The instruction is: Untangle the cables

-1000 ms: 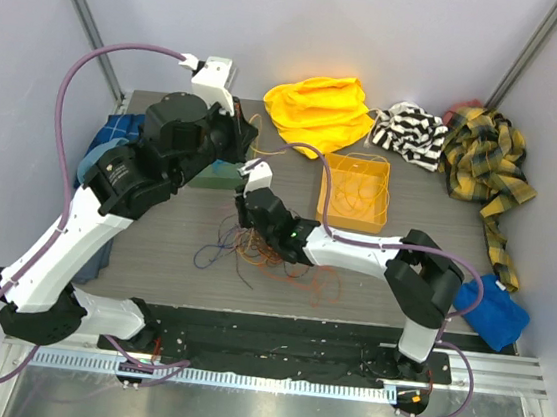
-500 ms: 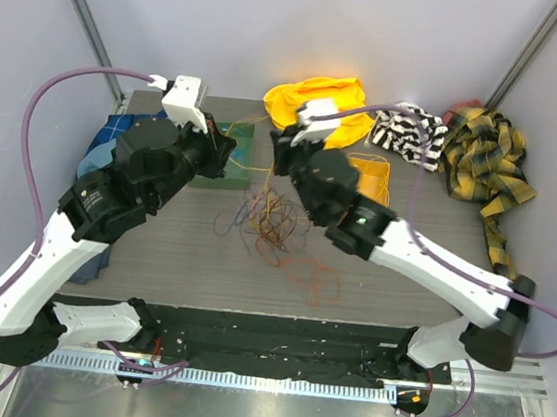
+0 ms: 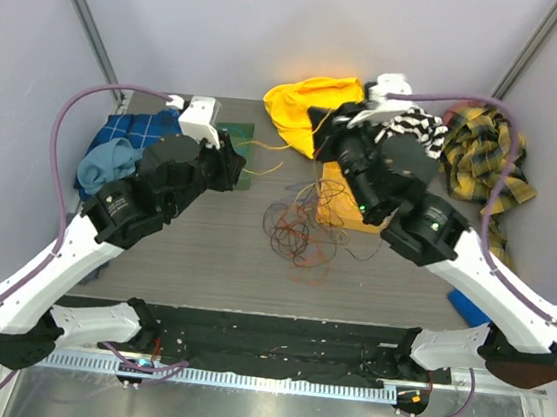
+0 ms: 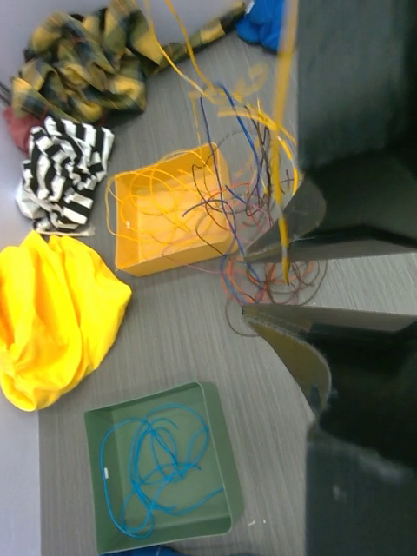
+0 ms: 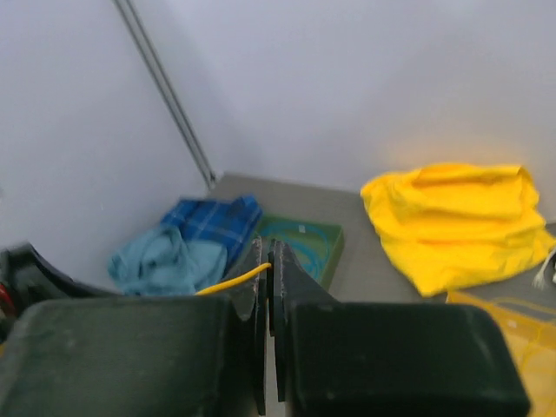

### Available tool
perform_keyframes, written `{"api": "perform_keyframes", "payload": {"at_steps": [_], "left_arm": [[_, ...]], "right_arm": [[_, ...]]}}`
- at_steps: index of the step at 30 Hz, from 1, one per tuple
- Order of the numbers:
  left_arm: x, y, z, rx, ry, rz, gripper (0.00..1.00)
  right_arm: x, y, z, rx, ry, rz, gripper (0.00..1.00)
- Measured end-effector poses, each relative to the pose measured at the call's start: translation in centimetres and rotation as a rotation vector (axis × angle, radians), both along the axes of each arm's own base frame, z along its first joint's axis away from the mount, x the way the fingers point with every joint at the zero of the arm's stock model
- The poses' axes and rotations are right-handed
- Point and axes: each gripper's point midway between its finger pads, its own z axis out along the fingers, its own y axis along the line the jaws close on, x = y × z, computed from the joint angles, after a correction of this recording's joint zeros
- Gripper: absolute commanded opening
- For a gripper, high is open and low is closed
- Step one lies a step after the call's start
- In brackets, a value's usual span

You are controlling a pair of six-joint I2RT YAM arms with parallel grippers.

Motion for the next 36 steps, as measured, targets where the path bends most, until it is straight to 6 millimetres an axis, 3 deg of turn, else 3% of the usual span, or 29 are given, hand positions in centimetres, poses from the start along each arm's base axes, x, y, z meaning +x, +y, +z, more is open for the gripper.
{"api": "perform_keyframes", "payload": {"at_steps": [2, 3, 6, 8, 14, 21, 24, 28, 30, 32, 36], "left_arm": [[-0.1, 0.1, -1.2, 0.008, 0.018, 0.003, 0.63], [-0.3, 0.2, -1.7, 0.004, 0.025, 0.006, 0.99], [-0.8, 0.8, -2.7, -0.001, 0.039, 0.011, 1.00], [-1.1, 1.1, -2.8, -0.012, 0.041, 0.015, 1.00], [-1.9, 2.6, -3.0, -0.046, 0.035, 0.053, 1.00], [-4.4, 5.4, -6.2, -0.102, 0.045, 0.088, 1.00], [-5.0, 6.1, -7.8, -0.128, 0.065, 0.107, 1.00], [-5.1, 6.5, -9.5, -0.156, 0.092, 0.144, 1.00], [-5.1, 6.5, -10.1, -0.160, 0.108, 0.155, 1.00], [-5.0, 6.4, -10.4, -0.161, 0.118, 0.162, 1.00], [-5.0, 5.9, -10.5, -0.179, 0.106, 0.136, 1.00]], "right_arm": [[0.3, 1.4, -3.6, -0.061, 0.058, 0.024, 0.01], [0.4, 1.9, -6.2, -0.110, 0.101, 0.036, 0.01], [0.5, 2.9, -10.8, -0.217, 0.189, 0.057, 0.01], [0.4, 3.2, -11.4, -0.243, 0.208, 0.068, 0.01], [-0.7, 4.1, -7.3, -0.143, 0.176, 0.143, 0.01], [-3.0, 7.0, -8.1, -0.177, 0.176, 0.221, 0.01], [-3.6, 7.1, -6.7, -0.165, 0.140, 0.237, 0.01], [-4.3, 6.9, -3.5, -0.114, 0.088, 0.253, 0.01], [-4.6, 7.1, -3.0, -0.093, 0.081, 0.264, 0.01], [-4.7, 7.8, -4.3, -0.091, 0.103, 0.277, 0.01], [-4.5, 9.7, -12.3, -0.185, 0.225, 0.290, 0.01]]}}
